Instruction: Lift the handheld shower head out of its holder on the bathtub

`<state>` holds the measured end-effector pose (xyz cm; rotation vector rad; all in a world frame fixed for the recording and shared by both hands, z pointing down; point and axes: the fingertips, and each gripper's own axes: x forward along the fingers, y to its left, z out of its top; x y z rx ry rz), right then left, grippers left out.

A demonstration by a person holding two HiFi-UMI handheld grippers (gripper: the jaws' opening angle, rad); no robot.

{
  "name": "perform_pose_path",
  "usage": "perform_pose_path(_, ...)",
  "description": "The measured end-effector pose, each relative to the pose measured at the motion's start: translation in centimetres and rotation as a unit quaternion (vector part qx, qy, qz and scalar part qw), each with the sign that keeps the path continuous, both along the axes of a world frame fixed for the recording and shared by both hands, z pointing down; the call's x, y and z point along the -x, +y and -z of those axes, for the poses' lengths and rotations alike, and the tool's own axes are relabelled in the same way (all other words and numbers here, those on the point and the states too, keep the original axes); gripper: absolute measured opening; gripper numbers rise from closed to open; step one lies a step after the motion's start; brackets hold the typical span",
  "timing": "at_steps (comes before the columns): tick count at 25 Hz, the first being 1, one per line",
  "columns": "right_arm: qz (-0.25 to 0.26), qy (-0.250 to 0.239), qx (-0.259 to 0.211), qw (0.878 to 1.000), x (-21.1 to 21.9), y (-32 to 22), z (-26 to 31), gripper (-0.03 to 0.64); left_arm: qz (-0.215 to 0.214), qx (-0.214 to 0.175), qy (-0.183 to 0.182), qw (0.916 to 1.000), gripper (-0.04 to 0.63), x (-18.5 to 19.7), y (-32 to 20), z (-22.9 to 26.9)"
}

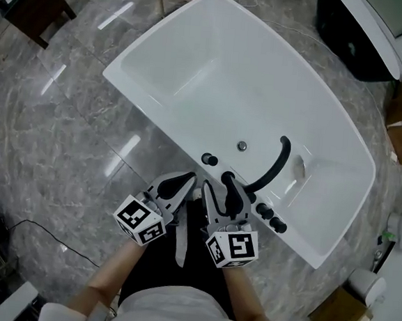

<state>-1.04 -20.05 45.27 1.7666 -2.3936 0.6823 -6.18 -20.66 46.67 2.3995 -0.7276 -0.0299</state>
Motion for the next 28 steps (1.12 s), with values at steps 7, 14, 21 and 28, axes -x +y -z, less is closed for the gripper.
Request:
perform_pose_path(7, -0.009, 0.0, 0.021, 1.0, -0.2, -0.9, -3.5, 0.204, 0.006, 0.01, -0.008, 0.9999, 0.013, 0.0, -0.4, -2.9)
perform_pose_path(14, -0.013, 0.019, 0.028, 0.999, 0.0, -2.0, -6.6, 0.219, 0.013, 0.025, -0.007, 0.9996, 0.012, 0.0, -0.6, -6.4)
perform_pose_path(21, -0.02, 0.017, 0.048, 0.998, -0.1, -2.7, -9.9, 0.227, 0.03, 0.036, -0.004, 0.9989, 0.013, 0.1, -1.4, -9.3)
perform_pose_path(28, -0.032, 0.023, 0.065, 0.997, -0.1, -3.7, -13.6, 0.225, 0.036, 0.048, -0.002, 0.9982, 0.013, 0.0, -2.0, -12.6)
